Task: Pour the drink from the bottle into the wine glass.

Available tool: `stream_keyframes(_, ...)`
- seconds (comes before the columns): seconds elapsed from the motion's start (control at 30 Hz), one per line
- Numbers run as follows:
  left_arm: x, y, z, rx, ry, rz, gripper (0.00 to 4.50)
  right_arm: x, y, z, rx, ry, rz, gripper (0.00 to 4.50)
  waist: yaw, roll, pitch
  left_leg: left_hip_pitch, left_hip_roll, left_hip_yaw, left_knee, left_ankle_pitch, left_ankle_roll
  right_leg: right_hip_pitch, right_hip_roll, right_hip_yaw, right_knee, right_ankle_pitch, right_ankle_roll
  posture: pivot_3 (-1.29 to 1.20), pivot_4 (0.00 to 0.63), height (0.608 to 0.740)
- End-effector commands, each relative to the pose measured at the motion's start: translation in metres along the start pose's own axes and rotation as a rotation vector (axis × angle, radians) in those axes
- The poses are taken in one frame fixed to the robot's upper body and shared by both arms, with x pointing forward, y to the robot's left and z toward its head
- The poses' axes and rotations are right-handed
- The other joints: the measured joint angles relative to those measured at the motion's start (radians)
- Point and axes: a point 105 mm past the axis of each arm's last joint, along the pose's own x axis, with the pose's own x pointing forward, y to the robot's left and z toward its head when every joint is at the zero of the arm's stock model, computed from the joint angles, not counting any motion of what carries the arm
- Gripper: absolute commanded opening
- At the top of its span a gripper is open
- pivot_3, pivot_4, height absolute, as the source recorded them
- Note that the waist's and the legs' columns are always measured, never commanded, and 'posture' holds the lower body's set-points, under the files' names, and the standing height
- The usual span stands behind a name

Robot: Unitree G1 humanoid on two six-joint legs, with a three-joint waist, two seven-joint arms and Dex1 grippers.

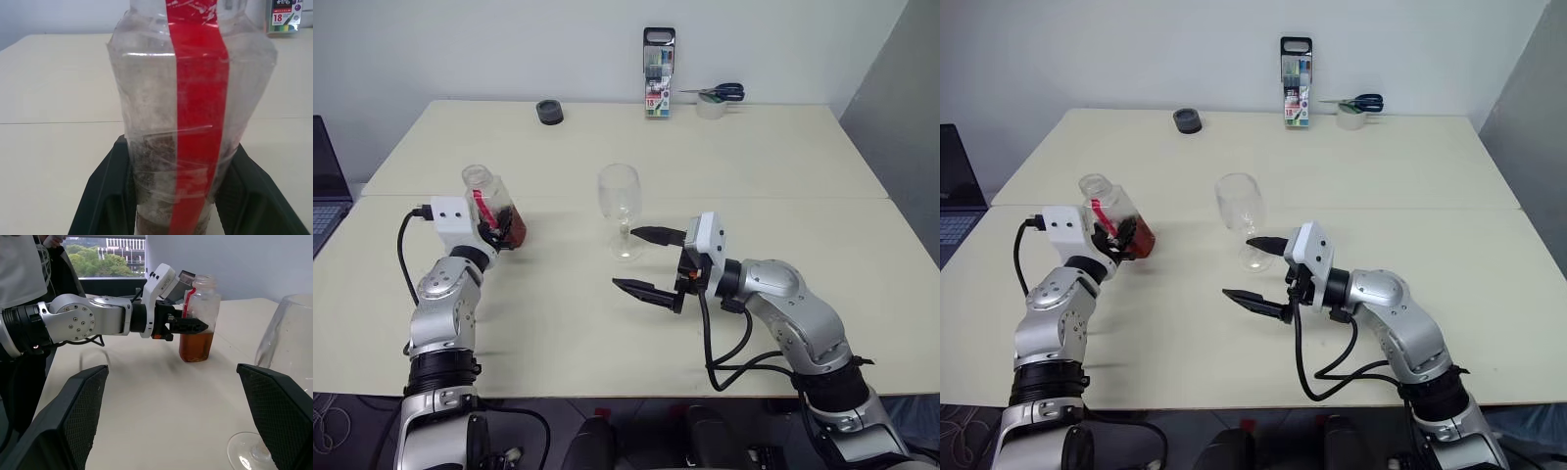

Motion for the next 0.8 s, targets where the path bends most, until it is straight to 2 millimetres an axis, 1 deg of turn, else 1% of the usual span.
stream_keyframes(0.03,0.005,-0.025,0.047,0.147,-0.123,-0.109,1.69,-0.011,-0.004,0.020,-0.037,-0.049,-0.044,4.50,0.001,0.000,0.000,0.000,0.000,0.000,0.000,0.000,0.000,0.000,0.000,0.000,0.000,0.000,0.000,0.00,0.150,0.740)
stream_keyframes(0.1,0.008,-0.042,0.062,0.234,-0.158,-0.175,1.69,-0.018,-0.008,0.021,-0.026,-0.047,-0.088,4.50,0.008,-0.001,0.000,-0.001,0.000,-0.001,0.000,0.000,0.000,0.000,0.000,-0.001,0.000,0.000,0.000,0.00,0.150,0.740)
stream_keyframes(0.2,0.015,-0.062,0.079,0.312,-0.188,-0.243,1.69,-0.025,-0.015,0.025,-0.014,-0.051,-0.155,4.50,0.010,-0.001,0.000,-0.002,0.000,-0.001,0.000,0.000,0.000,0.000,0.000,-0.001,-0.001,0.000,0.000,0.00,0.150,0.740)
stream_keyframes(0.33,0.023,-0.087,0.103,0.429,-0.253,-0.321,1.69,-0.026,-0.021,0.028,-0.012,-0.047,-0.201,4.50,0.008,-0.001,0.001,-0.001,0.000,0.000,0.000,0.000,0.000,0.000,0.000,0.000,0.000,0.000,0.000,0.00,0.150,0.740)
stream_keyframes(0.4,0.026,-0.095,0.111,0.494,-0.280,-0.346,1.69,-0.025,-0.023,0.030,-0.012,-0.047,-0.221,4.50,0.006,-0.001,0.000,-0.001,0.000,0.000,0.000,0.000,0.000,0.000,0.000,0.000,0.000,0.000,0.000,0.00,0.150,0.740)
stream_keyframes(0.43,0.027,-0.100,0.116,0.563,-0.309,-0.365,1.69,-0.024,-0.026,0.030,-0.015,-0.046,-0.243,4.50,0.003,-0.001,0.001,-0.001,0.000,0.001,0.000,0.000,0.000,-0.001,0.001,0.000,0.000,0.000,0.000,0.00,0.150,0.740)
stream_keyframes(0.53,0.028,-0.107,0.125,0.688,-0.363,-0.401,1.69,-0.021,-0.032,0.033,-0.017,-0.051,-0.291,4.50,-0.005,-0.001,0.001,-0.001,0.000,0.001,-0.001,0.000,0.000,-0.001,0.001,0.000,0.000,0.000,0.000,0.00,0.150,0.740)
stream_keyframes(0.6,0.028,-0.108,0.127,0.757,-0.389,-0.412,1.69,-0.020,-0.034,0.033,-0.020,-0.051,-0.305,4.50,-0.008,-0.001,0.001,-0.001,0.000,0.001,-0.001,0.000,0.000,-0.001,0.001,0.000,0.000,0.000,0.000,0.00,0.150,0.740)
stream_keyframes(0.8,0.027,-0.104,0.134,0.931,-0.477,-0.412,1.69,-0.018,-0.037,0.036,-0.035,-0.060,-0.332,4.50,-0.010,-0.001,0.001,-0.002,0.000,0.001,-0.001,0.000,0.000,-0.001,0.001,0.000,0.000,0.000,0.000,0.00,0.150,0.740)
